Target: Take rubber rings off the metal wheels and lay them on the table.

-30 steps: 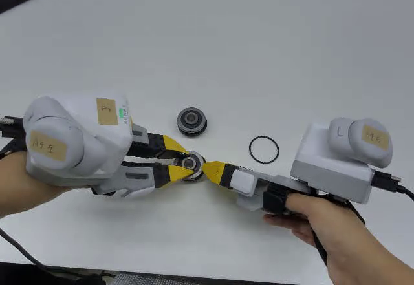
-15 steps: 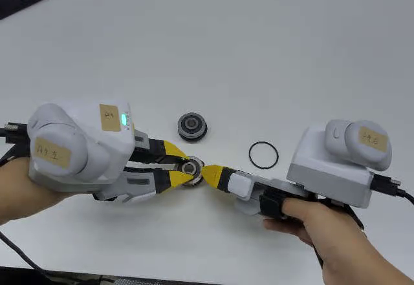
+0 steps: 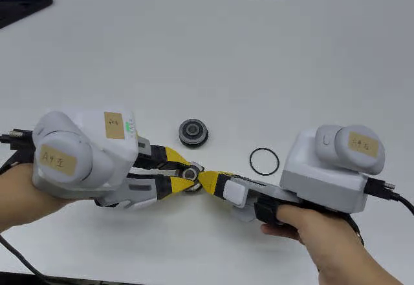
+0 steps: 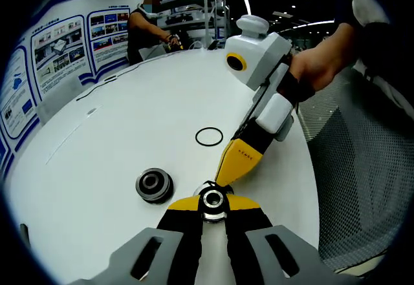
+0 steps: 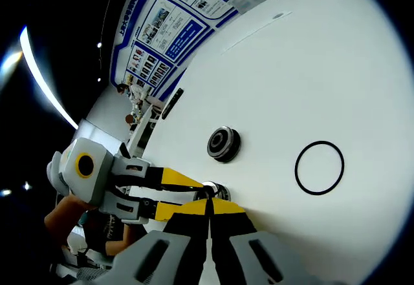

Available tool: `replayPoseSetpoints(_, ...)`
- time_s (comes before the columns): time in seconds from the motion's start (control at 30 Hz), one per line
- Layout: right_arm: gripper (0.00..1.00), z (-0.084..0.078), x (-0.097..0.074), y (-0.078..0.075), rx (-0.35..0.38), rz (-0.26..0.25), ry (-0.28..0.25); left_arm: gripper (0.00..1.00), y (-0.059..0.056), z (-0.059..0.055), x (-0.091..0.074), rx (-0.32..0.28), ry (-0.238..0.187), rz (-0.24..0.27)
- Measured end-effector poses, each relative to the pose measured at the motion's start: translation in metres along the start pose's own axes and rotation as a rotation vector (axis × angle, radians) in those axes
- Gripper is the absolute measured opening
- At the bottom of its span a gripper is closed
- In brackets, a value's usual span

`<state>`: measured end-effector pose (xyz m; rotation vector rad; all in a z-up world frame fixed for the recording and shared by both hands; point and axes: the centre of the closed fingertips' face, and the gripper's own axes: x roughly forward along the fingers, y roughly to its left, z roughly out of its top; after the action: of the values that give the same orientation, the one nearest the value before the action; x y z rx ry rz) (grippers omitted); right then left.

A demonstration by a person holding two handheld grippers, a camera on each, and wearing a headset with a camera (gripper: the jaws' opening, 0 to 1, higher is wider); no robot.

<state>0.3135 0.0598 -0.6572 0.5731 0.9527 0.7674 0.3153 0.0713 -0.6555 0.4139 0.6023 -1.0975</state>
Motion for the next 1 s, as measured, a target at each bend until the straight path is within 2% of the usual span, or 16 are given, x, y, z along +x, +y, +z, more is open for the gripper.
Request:
replayPoseSetpoints(0.43, 0.01, 0.0004, 0.0014, 0.0020, -0.068, -0.018, -0.011, 0.13, 0.0001, -0.0009, -0.0001, 0.003, -0.001, 0.006)
replayPoseSetpoints(0.77, 0.01, 0.0002, 0.0028, 0.0030, -0.084, -0.011, -0.008, 0.13, 0.0002, -0.0007, -0.0004, 0.001, -0.004, 0.008)
replayPoseSetpoints(0.9, 0.01, -0.0002, 0.0029, 0.0055, -0.125, -0.014, 0.000, 0.13, 0.0002, -0.0006, -0.0004, 0.001, -0.005, 0.009)
replayPoseSetpoints(1.0, 0.01, 0.0002, 0.0022, 0.0041, -0.125, -0.014, 0.000, 0.13, -0.0003, -0.0001, -0.0004, 0.002, -0.004, 0.009)
